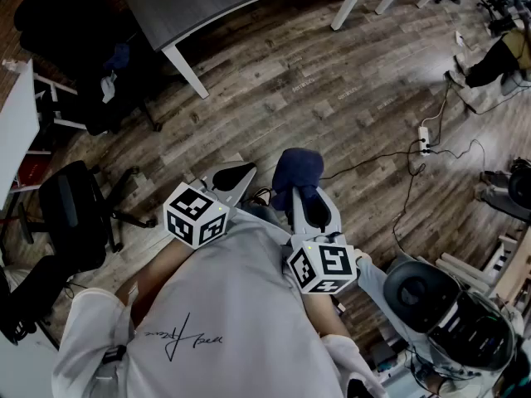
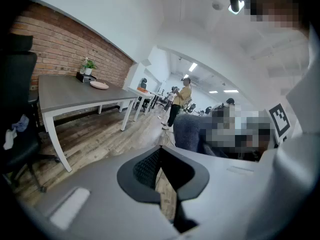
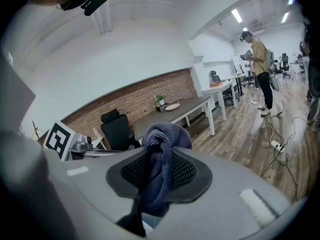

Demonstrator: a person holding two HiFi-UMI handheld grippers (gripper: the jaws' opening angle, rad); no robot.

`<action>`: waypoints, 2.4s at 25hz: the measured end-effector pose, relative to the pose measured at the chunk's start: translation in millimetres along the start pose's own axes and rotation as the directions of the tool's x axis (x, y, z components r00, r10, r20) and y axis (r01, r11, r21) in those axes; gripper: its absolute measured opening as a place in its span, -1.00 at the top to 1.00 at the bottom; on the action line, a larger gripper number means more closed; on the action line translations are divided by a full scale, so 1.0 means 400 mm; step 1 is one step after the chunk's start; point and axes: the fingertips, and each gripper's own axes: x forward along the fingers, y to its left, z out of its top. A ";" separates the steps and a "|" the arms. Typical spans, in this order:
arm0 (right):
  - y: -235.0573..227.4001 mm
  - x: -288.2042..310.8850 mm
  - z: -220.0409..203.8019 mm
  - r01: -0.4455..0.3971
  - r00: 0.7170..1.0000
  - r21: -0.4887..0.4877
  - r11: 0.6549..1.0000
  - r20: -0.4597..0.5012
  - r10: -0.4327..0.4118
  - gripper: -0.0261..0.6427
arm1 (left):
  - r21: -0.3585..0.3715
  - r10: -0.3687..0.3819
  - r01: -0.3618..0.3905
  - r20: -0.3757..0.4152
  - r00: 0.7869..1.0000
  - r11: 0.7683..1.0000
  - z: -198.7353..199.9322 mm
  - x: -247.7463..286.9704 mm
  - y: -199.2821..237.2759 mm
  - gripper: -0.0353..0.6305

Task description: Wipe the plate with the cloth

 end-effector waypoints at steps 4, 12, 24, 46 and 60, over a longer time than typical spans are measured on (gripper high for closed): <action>-0.018 0.006 0.022 -0.029 0.999 0.040 0.999 0.035 0.028 0.67 | 0.029 0.040 -0.040 -0.019 0.999 0.999 -0.002 0.010 0.000 0.88; -0.020 0.027 0.028 -0.070 0.997 0.059 0.996 0.028 0.068 0.67 | 0.070 0.066 -0.063 -0.044 0.997 0.996 0.002 0.027 0.003 0.88; -0.055 0.153 0.099 -0.046 0.999 -0.039 0.998 -0.025 0.045 0.67 | 0.022 0.073 -0.073 0.026 0.997 0.997 0.121 0.112 0.101 0.88; 0.045 0.622 0.342 -0.118 0.987 -0.114 0.986 -0.121 0.104 0.58 | -0.045 0.134 -0.128 0.157 0.978 0.991 0.458 0.184 0.546 0.88; 0.024 0.743 0.450 -0.099 0.994 -0.072 0.992 -0.058 0.095 0.58 | 0.004 0.148 -0.151 0.166 0.975 0.989 0.554 0.200 0.698 0.88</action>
